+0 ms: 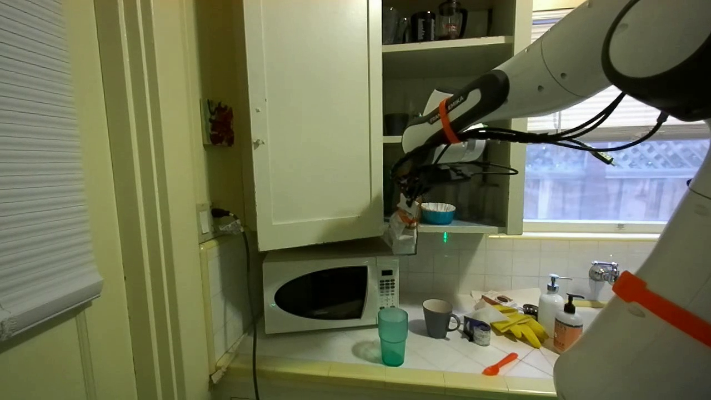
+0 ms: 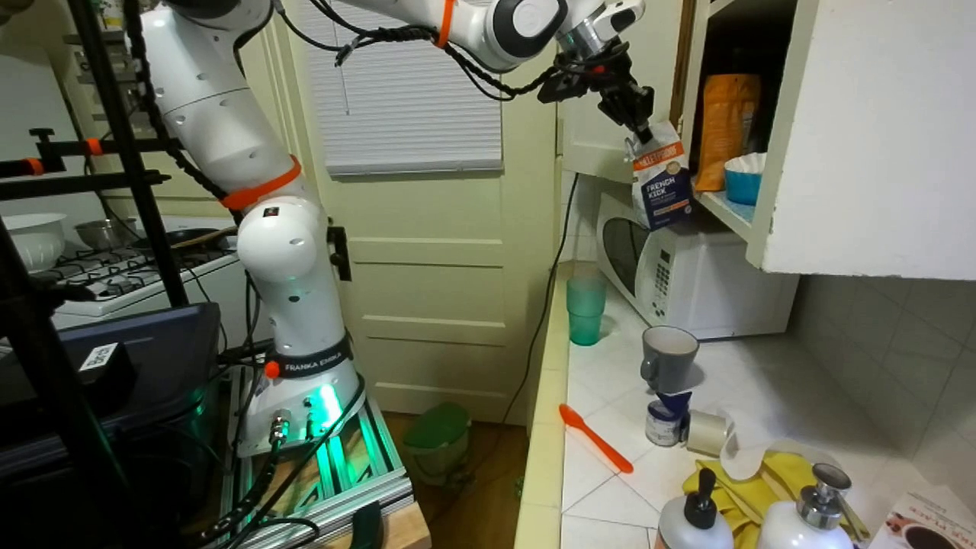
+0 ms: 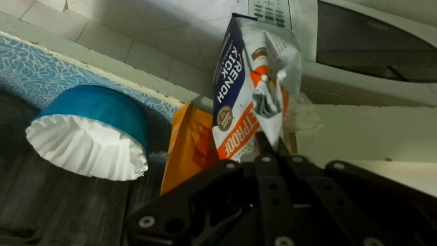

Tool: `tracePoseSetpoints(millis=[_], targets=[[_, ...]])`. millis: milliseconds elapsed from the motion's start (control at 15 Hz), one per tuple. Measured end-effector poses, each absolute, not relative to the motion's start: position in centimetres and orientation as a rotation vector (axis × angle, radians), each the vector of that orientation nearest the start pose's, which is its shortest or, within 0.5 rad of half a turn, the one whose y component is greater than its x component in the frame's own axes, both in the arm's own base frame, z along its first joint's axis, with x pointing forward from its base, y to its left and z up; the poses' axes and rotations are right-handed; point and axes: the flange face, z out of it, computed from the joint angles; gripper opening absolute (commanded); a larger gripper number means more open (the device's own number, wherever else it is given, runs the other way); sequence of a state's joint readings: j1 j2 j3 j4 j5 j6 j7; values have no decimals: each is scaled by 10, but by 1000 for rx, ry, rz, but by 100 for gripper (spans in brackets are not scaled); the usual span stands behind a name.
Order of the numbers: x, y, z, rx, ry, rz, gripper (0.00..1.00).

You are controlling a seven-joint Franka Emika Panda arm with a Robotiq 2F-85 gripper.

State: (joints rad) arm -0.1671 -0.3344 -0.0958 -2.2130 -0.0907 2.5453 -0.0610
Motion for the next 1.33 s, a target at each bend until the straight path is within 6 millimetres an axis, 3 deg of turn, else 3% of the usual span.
tracePoseSetpoints(millis=[333, 933, 1333], targets=[[482, -140, 615, -3078, 281, -1128, 1], [478, -171, 649, -3028, 402, -1245, 1], [497, -192, 640, -3011, 435, -1318, 1]])
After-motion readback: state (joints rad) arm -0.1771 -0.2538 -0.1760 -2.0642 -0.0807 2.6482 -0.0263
